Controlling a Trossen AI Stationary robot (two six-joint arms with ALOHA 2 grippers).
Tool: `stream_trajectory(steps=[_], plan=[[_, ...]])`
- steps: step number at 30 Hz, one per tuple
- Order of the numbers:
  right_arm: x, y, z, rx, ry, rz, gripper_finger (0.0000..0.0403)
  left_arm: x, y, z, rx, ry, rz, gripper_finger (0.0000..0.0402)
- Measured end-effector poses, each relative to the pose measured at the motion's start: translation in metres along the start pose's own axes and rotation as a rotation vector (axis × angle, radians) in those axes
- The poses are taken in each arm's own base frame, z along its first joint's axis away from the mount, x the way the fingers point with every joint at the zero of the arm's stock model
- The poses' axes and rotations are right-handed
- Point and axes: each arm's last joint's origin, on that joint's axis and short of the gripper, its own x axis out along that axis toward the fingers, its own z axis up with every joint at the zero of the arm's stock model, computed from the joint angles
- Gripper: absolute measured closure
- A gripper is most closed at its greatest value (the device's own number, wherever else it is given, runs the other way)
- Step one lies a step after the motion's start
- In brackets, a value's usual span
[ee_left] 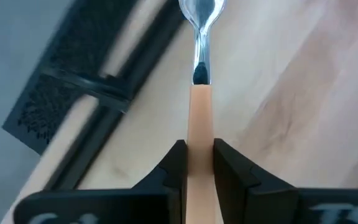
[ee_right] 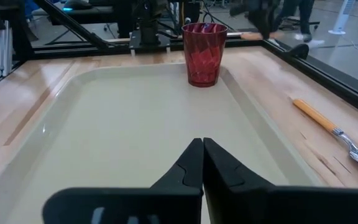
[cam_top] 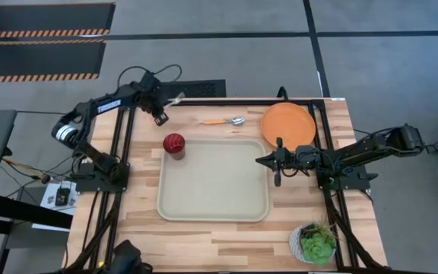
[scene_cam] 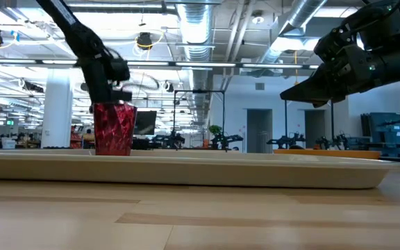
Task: Pick and place plate/cup/fork/spoon on tray
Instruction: Put the orange fork on the right side of the gray serving tray
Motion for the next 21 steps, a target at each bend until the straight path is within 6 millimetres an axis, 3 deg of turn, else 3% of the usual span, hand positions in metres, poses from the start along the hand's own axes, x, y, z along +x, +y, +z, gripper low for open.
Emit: stream_trajectory(steps=[6,13,21], plan=[[0.000,0.000,0.000,0.007,-0.005,-0.007,0.0388,-0.038,-0.021,0.003,-0.064,-0.184,0.030,0.0367],[0.004,-0.004,0.015,0.071,-0.081,-0.064,0.0381,-0.067,-0.075,-0.002,-0.064,-0.430,-0.009,0.0367],[0.043,-0.001,0.053,0.161,-0.143,-0.151,0.0342,-0.085,-0.143,-0.003,-0.055,-0.695,-0.030,0.0367]])
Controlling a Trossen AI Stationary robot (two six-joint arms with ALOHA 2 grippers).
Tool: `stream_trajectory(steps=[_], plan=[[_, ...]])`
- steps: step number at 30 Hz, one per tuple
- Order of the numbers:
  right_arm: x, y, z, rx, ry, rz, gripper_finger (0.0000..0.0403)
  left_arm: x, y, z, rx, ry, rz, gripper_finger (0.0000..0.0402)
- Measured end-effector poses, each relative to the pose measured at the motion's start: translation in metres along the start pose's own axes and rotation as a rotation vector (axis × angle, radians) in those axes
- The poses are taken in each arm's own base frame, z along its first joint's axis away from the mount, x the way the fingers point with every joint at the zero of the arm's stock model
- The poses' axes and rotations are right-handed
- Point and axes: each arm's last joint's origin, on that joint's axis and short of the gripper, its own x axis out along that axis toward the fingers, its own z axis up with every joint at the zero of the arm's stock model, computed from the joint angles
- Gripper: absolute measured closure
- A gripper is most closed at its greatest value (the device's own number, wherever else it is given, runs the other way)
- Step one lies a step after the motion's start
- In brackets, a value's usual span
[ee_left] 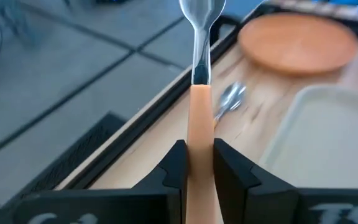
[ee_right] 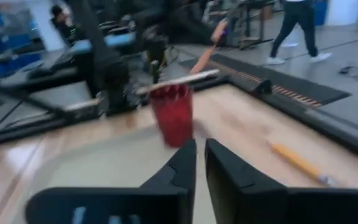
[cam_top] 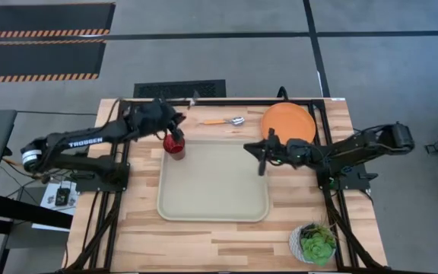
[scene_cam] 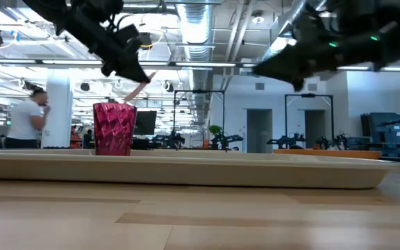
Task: Pick and place plate/cup/fork/spoon on tray
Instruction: Put the orange fork on the right side of the gray serving tray
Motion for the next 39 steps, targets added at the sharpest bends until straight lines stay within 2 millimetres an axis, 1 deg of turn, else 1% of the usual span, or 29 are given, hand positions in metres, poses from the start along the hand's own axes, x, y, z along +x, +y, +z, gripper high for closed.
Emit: stream_trajectory(steps=[4,7,10,13,15,19,22,26,28,32,35,39], plan=[[0.034,0.012,0.022,0.018,-0.063,-0.039,0.0294,-0.003,-0.027,0.003,0.002,-0.091,-0.030,0.0367],[0.061,0.021,0.037,0.031,-0.103,-0.074,0.0247,-0.008,-0.040,0.004,0.006,-0.121,-0.029,0.0367],[0.086,0.026,0.045,0.037,-0.126,-0.110,0.0207,-0.013,-0.050,0.005,0.007,-0.153,-0.025,0.0366],[0.111,0.027,0.051,0.045,-0.146,-0.126,0.0184,-0.016,-0.057,0.005,0.016,-0.163,-0.043,0.0367],[0.126,0.029,0.053,0.051,-0.155,-0.129,0.0179,-0.018,-0.061,0.004,0.022,-0.163,-0.059,0.0367],[0.150,0.036,0.056,0.073,-0.181,-0.121,0.0186,-0.021,-0.066,0.004,0.039,-0.168,-0.062,0.0367],[0.162,0.039,0.056,0.097,-0.201,-0.115,0.0196,-0.023,-0.070,0.003,0.050,-0.166,-0.077,0.0366],[0.173,0.035,0.057,0.147,-0.212,-0.125,0.0210,-0.025,-0.075,0.002,0.064,-0.169,-0.099,0.0367],[0.177,0.034,0.057,0.153,-0.219,-0.124,0.0217,-0.026,-0.076,0.002,0.071,-0.170,-0.100,0.0366],[0.178,0.033,0.057,0.152,-0.221,-0.127,0.0239,-0.027,-0.078,0.001,0.073,-0.170,-0.094,0.0366],[0.177,0.035,0.057,0.131,-0.219,-0.123,0.0270,-0.027,-0.078,0.001,0.077,-0.168,-0.088,0.0366],[0.177,0.036,0.057,0.121,-0.217,-0.119,0.0326,-0.027,-0.078,0.000,0.079,-0.165,-0.094,0.0361]])
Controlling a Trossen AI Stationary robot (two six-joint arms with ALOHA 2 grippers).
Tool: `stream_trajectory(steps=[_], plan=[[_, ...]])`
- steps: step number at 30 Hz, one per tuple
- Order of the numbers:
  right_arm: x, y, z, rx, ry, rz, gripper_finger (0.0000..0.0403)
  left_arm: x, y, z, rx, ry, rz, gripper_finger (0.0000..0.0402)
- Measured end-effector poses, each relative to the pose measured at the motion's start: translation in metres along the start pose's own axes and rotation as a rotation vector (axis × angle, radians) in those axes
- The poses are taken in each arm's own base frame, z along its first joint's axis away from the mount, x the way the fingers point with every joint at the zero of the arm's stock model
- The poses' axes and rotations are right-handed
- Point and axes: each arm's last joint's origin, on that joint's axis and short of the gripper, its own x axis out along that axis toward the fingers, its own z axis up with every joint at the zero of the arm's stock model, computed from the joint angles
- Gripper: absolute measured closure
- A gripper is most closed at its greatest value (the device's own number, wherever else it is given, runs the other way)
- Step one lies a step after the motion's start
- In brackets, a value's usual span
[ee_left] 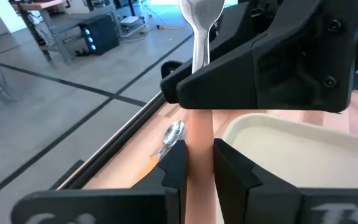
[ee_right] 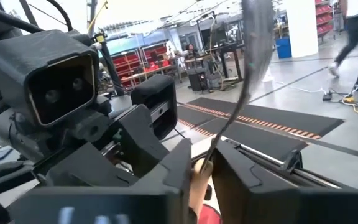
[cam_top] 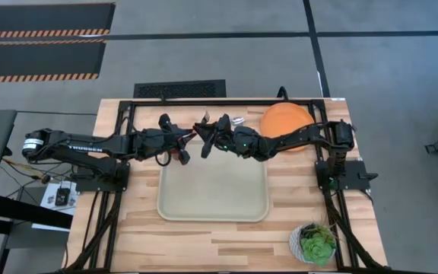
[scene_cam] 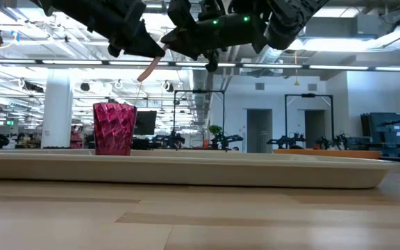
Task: Pick and place plate/cup/fork/spoon on tray
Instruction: Put the orange fork on the right side of the gray serving tray
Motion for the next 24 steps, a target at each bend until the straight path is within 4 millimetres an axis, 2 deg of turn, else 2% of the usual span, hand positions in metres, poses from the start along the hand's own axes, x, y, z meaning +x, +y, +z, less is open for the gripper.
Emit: stream_trajectory(steps=[5,9,12,16,19,21,24], plan=[[0.000,0.000,0.001,-0.034,-0.002,0.003,0.0378,0.000,0.000,0.000,-0.002,0.003,-0.004,0.0344],[-0.004,0.000,0.010,-0.082,0.041,0.004,0.0375,-0.003,0.000,0.000,0.005,0.008,-0.029,0.0316],[-0.012,-0.001,0.025,-0.138,0.113,-0.016,0.0365,-0.008,0.002,0.001,0.008,0.015,-0.053,0.0297],[-0.031,-0.007,0.048,-0.211,0.290,-0.030,0.0375,-0.015,0.004,0.001,0.016,0.038,-0.120,0.0291],[-0.050,-0.012,0.058,-0.191,0.466,-0.008,0.0383,-0.019,0.006,0.000,0.025,0.042,-0.127,0.0302],[-0.062,-0.016,0.056,-0.153,0.594,-0.014,0.0381,-0.022,0.007,-0.005,0.031,0.019,-0.130,0.0316],[-0.083,-0.018,0.036,-0.071,0.769,-0.032,0.0375,-0.026,0.011,-0.017,0.013,-0.043,-0.154,0.0340]])
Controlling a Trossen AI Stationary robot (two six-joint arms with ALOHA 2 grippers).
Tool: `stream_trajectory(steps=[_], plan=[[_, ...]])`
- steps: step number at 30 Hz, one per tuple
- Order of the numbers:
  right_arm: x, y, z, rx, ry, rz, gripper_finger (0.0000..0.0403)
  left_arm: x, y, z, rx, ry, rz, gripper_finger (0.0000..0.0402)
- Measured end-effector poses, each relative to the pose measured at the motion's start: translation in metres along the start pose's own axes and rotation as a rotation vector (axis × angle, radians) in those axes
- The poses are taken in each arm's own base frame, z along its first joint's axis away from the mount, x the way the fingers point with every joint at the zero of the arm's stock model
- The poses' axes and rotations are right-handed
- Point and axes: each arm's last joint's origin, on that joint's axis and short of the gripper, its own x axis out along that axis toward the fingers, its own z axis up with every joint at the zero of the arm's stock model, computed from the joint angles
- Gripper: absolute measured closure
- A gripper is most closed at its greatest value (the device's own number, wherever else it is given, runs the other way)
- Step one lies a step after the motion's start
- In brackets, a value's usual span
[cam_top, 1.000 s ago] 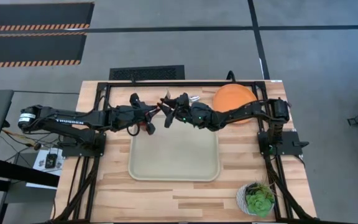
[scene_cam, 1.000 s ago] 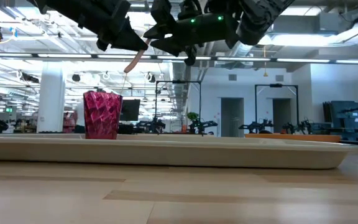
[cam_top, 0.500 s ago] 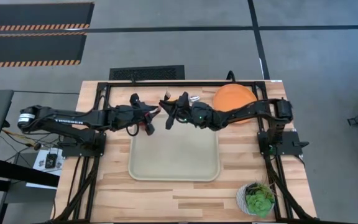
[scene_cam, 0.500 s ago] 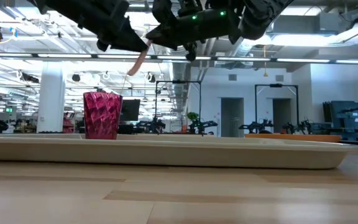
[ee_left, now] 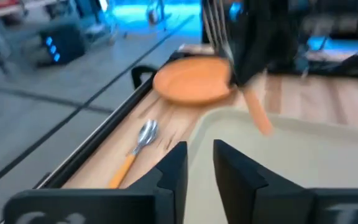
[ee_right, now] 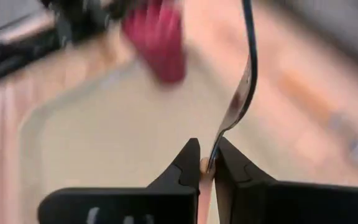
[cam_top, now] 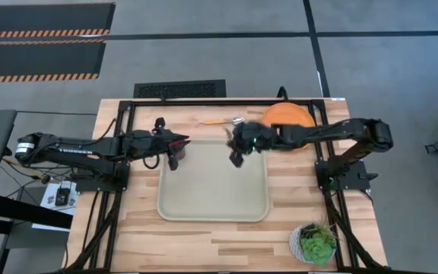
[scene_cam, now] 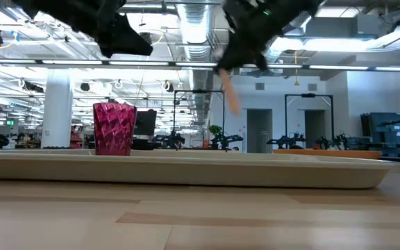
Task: Pick and place plate/cup/fork/spoon on tray
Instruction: Put the orange fork on the right side of the gray serving tray
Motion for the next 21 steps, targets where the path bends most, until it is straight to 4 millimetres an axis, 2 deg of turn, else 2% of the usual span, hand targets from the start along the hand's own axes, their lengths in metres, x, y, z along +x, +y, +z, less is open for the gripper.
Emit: stream_trajectory(steps=[5,8,11,16,21], plan=[[0.002,0.002,-0.054,0.178,0.164,0.025,0.0380,-0.019,0.005,-0.012,-0.024,-0.129,-0.062,0.0381],[0.000,0.003,-0.079,0.297,0.215,0.012,0.0380,-0.030,0.009,-0.011,-0.020,-0.165,-0.070,0.0398],[-0.003,0.001,-0.097,0.391,0.258,-0.010,0.0376,-0.040,0.012,-0.009,-0.028,-0.193,-0.070,0.0398],[-0.002,-0.008,-0.114,0.465,0.289,-0.069,0.0379,-0.046,0.013,-0.009,-0.016,-0.193,-0.079,0.0396],[0.002,-0.014,-0.114,0.520,0.329,-0.054,0.0376,-0.044,0.012,-0.013,-0.006,-0.159,-0.082,0.0396]])
